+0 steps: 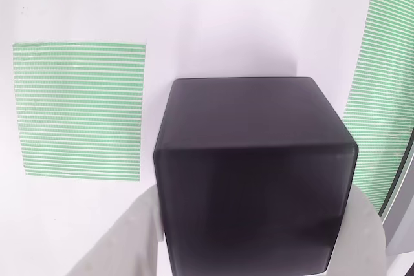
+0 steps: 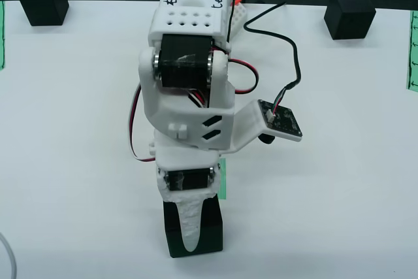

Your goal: Stack 3 Blocks on the chosen place.

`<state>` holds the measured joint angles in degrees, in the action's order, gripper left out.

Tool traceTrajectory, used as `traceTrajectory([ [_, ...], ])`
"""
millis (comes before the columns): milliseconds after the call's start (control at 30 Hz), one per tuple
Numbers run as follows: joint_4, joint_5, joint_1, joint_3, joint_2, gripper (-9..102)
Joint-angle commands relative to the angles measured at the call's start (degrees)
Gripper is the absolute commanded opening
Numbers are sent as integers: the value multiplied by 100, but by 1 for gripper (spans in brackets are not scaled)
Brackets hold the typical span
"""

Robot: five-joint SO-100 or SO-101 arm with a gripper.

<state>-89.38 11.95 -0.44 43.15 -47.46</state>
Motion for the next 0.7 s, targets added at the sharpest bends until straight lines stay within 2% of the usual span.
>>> traceTrajectory([
  [0,35,26,-18,237,-132,16],
  [667,800,70,53,3313,-2470,16],
])
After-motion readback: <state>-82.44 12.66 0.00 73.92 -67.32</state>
